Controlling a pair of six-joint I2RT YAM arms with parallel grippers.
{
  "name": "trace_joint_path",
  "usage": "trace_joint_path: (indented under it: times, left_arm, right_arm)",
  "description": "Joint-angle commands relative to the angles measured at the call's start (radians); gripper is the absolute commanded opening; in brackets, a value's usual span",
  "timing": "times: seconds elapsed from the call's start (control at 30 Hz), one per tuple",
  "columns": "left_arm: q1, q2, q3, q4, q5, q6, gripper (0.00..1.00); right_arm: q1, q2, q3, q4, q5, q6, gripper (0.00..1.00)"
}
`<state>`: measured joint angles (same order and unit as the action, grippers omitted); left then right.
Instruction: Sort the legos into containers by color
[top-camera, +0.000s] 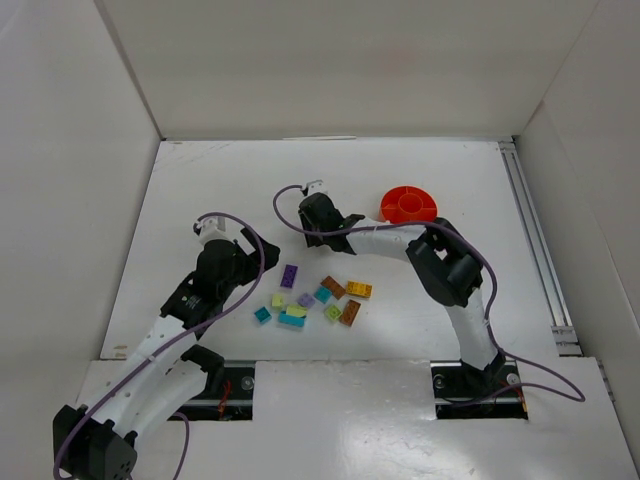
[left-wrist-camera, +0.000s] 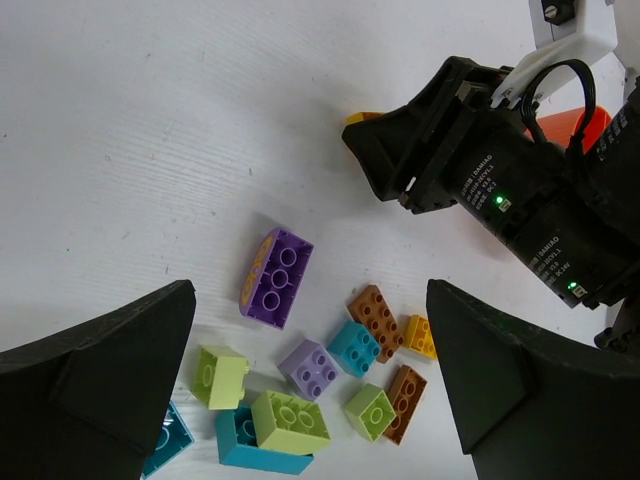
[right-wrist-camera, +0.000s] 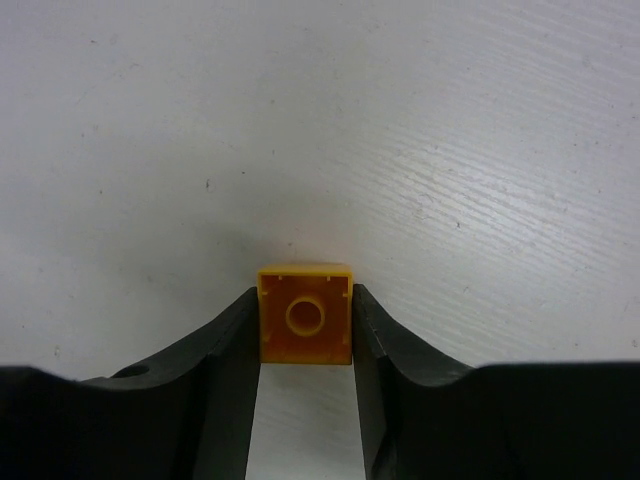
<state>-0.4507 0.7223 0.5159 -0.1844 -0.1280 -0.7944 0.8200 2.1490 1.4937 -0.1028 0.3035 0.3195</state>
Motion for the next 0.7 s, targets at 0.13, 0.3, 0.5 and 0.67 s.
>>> trace_joint_path:
  times: [0.13, 0.3, 0.5, 0.67]
  left_arm:
    - [-0.005, -0.017, -0.004, 0.008, 0.019, 0.026, 1.0]
    - [-0.005, -0.006, -0.013, 0.048, 0.08, 0.058, 1.0]
    - [-0.005, 0.049, -0.013, 0.094, 0.137, 0.084, 1.0]
    - [-0.005, 0.089, -0.013, 0.129, 0.169, 0.095, 1.0]
  right_arm:
    - [0.004, -0.078, 0.008, 0.077, 0.043, -0.079, 0.18]
    - [0.004, -0.272, -0.105, 0.118, 0.043, -0.171, 0.15]
    - [-0.091, -0.474, -0.268, 0.118, -0.024, -0.194, 0.12]
    - [-0.191, -0.676, -0.424, 0.083, -0.023, -0.214, 0.12]
